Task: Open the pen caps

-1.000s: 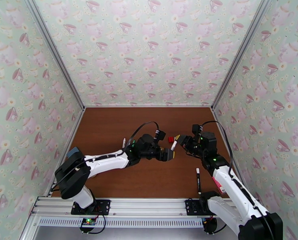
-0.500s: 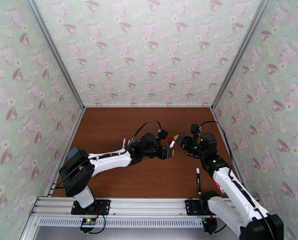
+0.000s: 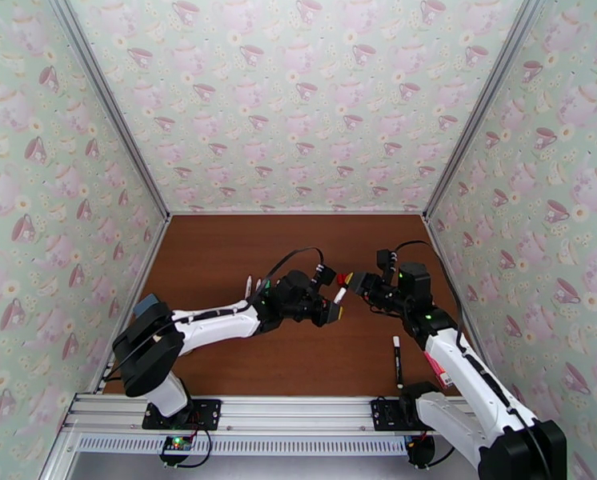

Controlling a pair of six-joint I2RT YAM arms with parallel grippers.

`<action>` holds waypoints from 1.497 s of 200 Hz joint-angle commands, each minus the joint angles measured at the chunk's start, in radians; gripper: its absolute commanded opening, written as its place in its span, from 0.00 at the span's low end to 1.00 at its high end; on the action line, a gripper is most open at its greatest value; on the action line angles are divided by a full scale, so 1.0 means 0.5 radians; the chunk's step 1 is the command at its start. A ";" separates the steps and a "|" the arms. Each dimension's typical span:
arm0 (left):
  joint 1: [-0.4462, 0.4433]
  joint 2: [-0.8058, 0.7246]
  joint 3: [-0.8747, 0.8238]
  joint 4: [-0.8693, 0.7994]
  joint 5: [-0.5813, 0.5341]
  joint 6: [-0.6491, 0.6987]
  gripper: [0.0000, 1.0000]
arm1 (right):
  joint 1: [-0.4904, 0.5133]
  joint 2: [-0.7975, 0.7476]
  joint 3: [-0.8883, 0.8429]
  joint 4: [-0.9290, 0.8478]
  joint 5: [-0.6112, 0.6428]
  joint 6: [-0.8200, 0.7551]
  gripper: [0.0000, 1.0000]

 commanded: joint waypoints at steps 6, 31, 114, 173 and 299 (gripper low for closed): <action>0.002 -0.040 -0.023 -0.001 0.046 0.073 0.05 | 0.013 0.033 0.077 -0.029 -0.120 -0.046 0.33; -0.001 -0.039 -0.013 0.008 0.052 0.071 0.05 | 0.013 0.052 0.080 -0.019 -0.129 -0.037 0.35; -0.028 -0.015 0.009 0.021 0.064 0.064 0.05 | 0.013 0.131 0.060 0.158 -0.165 0.059 0.35; -0.034 -0.010 0.009 0.017 0.057 0.064 0.05 | 0.061 0.188 0.060 0.226 -0.169 0.087 0.35; -0.051 -0.029 0.009 -0.144 -0.067 0.159 0.05 | 0.094 0.194 0.113 0.091 0.010 0.088 0.10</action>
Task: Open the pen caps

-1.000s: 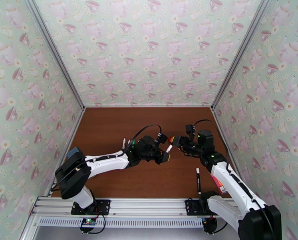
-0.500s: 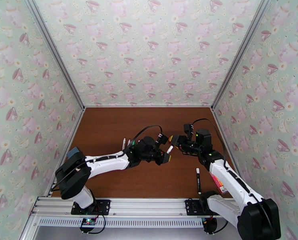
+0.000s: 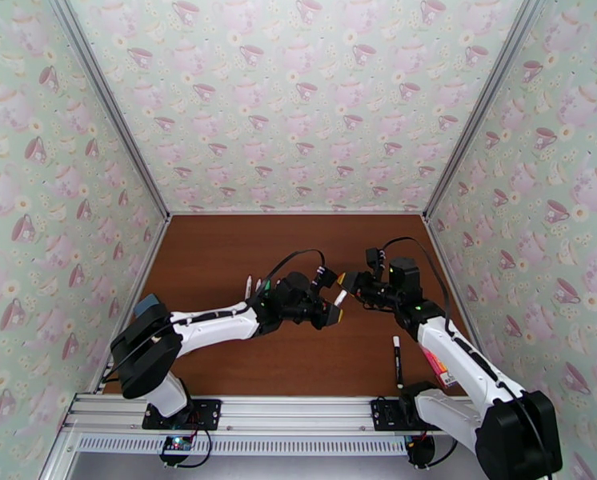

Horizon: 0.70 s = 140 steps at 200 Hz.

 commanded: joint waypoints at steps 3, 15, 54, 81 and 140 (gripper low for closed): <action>-0.032 -0.029 0.042 -0.190 -0.103 0.133 0.05 | 0.018 -0.027 0.106 -0.105 0.120 0.021 0.10; -0.061 -0.045 0.095 -0.330 -0.262 0.221 0.05 | 0.018 -0.021 0.134 -0.211 0.226 0.026 0.08; -0.178 -0.102 0.104 -0.588 -0.685 0.404 0.05 | 0.015 0.028 0.183 -0.285 0.354 0.071 0.04; -0.213 -0.138 0.072 -0.628 -0.775 0.444 0.04 | 0.007 0.035 0.246 -0.364 0.431 0.065 0.03; -0.018 -0.291 -0.141 -0.238 0.092 0.174 0.05 | -0.173 -0.011 0.205 -0.015 0.067 0.016 0.03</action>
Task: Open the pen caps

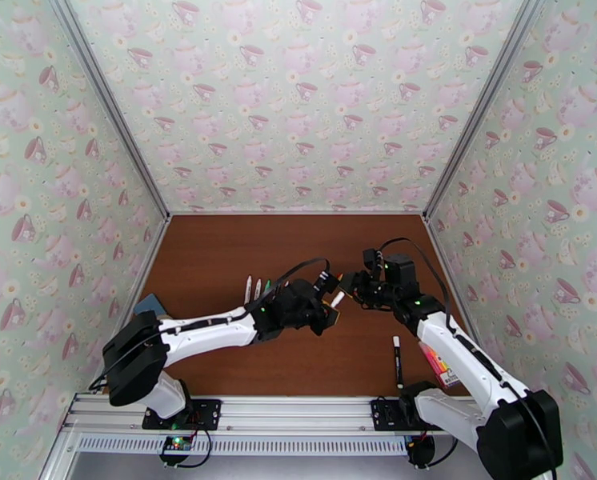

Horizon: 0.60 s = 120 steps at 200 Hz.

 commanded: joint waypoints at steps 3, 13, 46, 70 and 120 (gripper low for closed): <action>0.061 -0.124 -0.118 -0.007 0.482 -0.123 0.05 | -0.207 -0.039 0.039 0.290 0.060 -0.015 0.03; 0.078 -0.110 -0.113 0.021 0.625 -0.156 0.06 | -0.223 -0.050 0.042 0.317 0.035 -0.047 0.03; 0.091 -0.073 -0.136 0.088 0.793 -0.249 0.07 | -0.237 -0.052 0.054 0.307 0.079 -0.112 0.02; 0.088 -0.151 -0.181 0.004 0.543 -0.197 0.06 | -0.238 -0.039 0.119 0.075 0.280 -0.176 0.03; 0.092 -0.357 -0.273 -0.109 -0.096 -0.177 0.07 | -0.309 0.293 0.461 -0.653 0.709 -0.646 0.05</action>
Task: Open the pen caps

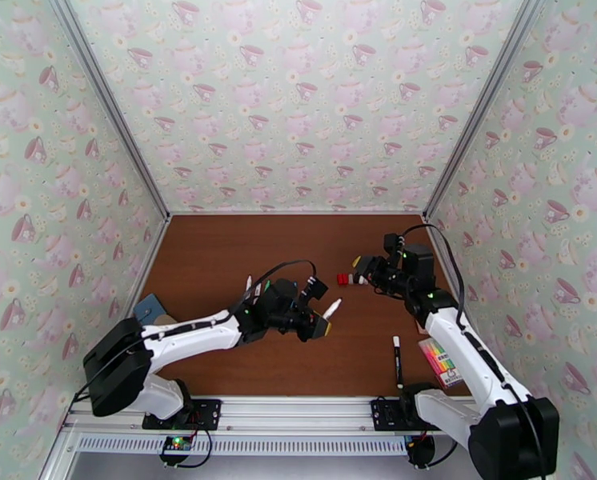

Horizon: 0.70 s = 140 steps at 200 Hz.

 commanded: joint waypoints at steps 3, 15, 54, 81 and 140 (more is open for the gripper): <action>0.012 -0.107 -0.051 -0.040 -0.370 -0.007 0.07 | -0.050 0.195 0.197 -0.522 0.372 -0.350 0.05; 0.025 -0.106 -0.055 -0.028 -0.418 -0.048 0.07 | -0.092 0.310 0.271 -0.643 0.460 -0.441 0.05; 0.032 -0.106 -0.092 0.014 -0.490 -0.113 0.07 | -0.265 0.671 0.402 -0.712 0.492 -0.632 0.08; 0.036 -0.128 -0.136 -0.016 -0.509 -0.113 0.07 | -0.345 0.955 0.508 -0.731 0.468 -0.777 0.08; 0.049 -0.152 -0.159 -0.035 -0.546 -0.117 0.07 | -0.352 1.284 0.687 -0.713 0.477 -0.860 0.12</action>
